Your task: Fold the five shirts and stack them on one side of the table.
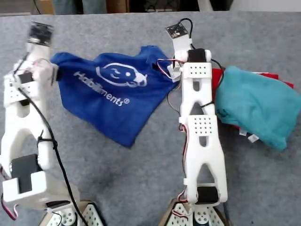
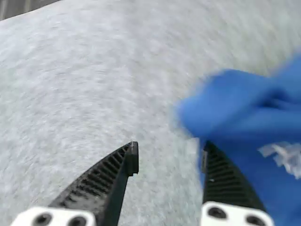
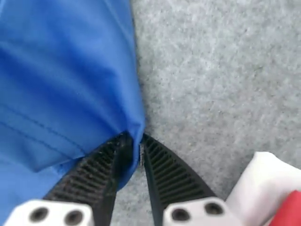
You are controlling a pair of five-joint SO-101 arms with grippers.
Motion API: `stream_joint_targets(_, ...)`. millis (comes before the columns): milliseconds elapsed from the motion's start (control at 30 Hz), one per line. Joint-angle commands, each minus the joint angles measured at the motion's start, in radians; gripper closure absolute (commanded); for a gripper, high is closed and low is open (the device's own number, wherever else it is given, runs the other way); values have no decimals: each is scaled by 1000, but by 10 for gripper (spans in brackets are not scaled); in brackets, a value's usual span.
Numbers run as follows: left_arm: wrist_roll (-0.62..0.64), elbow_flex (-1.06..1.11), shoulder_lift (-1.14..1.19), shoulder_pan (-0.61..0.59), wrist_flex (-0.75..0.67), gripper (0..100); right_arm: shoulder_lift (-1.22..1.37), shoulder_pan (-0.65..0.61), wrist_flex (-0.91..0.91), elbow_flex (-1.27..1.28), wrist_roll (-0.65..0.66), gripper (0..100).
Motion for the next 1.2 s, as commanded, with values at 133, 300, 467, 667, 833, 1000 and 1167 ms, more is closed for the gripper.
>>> stream_joint_targets(133,35,-199,-183,35,311,755,-25,0,-17,-51,5,984)
stream_joint_targets(300,-26,-208,-236,239,661,755,-25,0,-17,-51,5,984)
stream_joint_targets(467,-91,116,-198,435,603,752,-25,0,-17,-51,5,984)
stream_joint_targets(667,95,358,-158,587,416,750,-25,2,-17,-51,5,984)
stream_joint_targets(833,207,390,-127,684,359,750,-25,2,-17,-51,6,984)
stream_joint_targets(1000,224,398,-68,713,302,750,-25,3,-17,-51,6,984)
stream_joint_targets(1167,218,378,14,702,275,750,-25,3,-17,-51,9,984)
